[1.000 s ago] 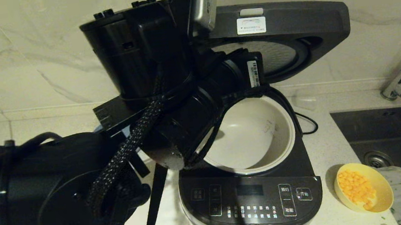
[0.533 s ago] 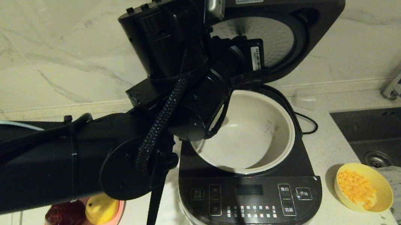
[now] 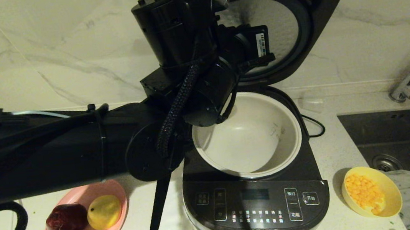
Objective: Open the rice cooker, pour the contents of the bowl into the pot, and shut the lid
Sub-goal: Open the rice cooker, then turn on the tap
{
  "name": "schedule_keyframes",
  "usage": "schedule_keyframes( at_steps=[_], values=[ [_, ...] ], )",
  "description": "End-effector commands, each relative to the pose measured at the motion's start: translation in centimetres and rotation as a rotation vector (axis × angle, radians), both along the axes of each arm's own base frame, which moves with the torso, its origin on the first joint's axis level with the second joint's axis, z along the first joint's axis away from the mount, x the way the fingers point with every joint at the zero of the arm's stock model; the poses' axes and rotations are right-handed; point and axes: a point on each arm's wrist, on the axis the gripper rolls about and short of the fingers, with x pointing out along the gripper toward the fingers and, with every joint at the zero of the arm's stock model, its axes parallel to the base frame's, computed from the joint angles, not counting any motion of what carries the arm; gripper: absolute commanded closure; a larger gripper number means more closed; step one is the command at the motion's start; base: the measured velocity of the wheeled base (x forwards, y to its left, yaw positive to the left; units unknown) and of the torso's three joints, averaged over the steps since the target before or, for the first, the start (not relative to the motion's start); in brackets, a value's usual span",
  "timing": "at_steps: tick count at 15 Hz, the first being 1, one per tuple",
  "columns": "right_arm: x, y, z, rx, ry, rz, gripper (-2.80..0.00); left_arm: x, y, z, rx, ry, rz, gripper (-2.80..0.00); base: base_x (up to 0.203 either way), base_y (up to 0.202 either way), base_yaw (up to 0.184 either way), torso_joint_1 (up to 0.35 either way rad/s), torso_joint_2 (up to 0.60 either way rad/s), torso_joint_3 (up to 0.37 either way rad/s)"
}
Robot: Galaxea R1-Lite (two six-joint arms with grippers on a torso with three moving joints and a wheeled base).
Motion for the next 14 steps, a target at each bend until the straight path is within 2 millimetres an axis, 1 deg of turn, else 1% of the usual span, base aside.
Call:
schedule_keyframes(
  at_steps=[1,3,5,7,9,10,11,12,13,14],
  values=[
    [0.0,0.0,0.0,0.0,0.0,0.0,0.0,-1.4,1.5,1.2,-0.014,-0.01,0.0,0.0,0.0,0.0,0.0,0.0,0.0,0.0],
    [0.0,0.0,0.0,0.0,0.0,0.001,0.0,-3.6,3.5,2.1,-0.009,-0.01,-0.006,0.0,0.0,0.0,0.0,0.0,0.0,0.0],
    [0.0,0.0,0.0,0.0,0.0,0.001,0.0,-5.8,6.1,2.1,0.026,-0.006,0.008,0.0,0.0,0.0,0.0,0.0,0.0,0.0],
    [0.0,0.0,0.0,0.0,0.0,0.001,0.0,-8.3,9.1,1.6,0.06,0.007,0.033,0.0,0.0,0.0,0.0,0.0,0.0,0.0],
    [0.0,0.0,0.0,0.0,0.0,0.001,0.0,-10.8,12.4,0.2,0.092,0.036,0.075,0.0,0.0,0.0,0.0,0.0,0.0,0.0],
    [0.0,0.0,0.0,0.0,0.0,0.001,0.0,-11.9,14.1,-0.2,0.093,0.041,0.108,0.0,0.0,0.0,0.0,0.0,0.0,0.0],
    [0.0,0.0,0.0,0.0,0.0,0.001,0.0,-12.8,15.9,-0.4,0.088,0.042,0.162,0.0,0.0,0.0,0.0,0.0,0.0,0.0],
    [0.0,0.0,0.0,0.0,0.001,0.001,0.0,-12.9,18.0,-0.9,0.091,0.051,0.245,0.0,0.0,0.0,0.0,0.0,0.0,0.0],
    [0.0,0.0,0.0,0.0,0.0,-0.001,0.0,-12.9,20.4,-1.6,0.097,0.066,0.355,0.0,0.0,0.0,0.0,0.0,0.0,0.0],
    [0.0,0.0,0.0,0.0,0.0,0.001,0.0,-13.6,22.9,-2.4,0.095,0.074,0.458,0.0,0.0,0.0,0.0,0.0,0.0,0.0]
  ],
)
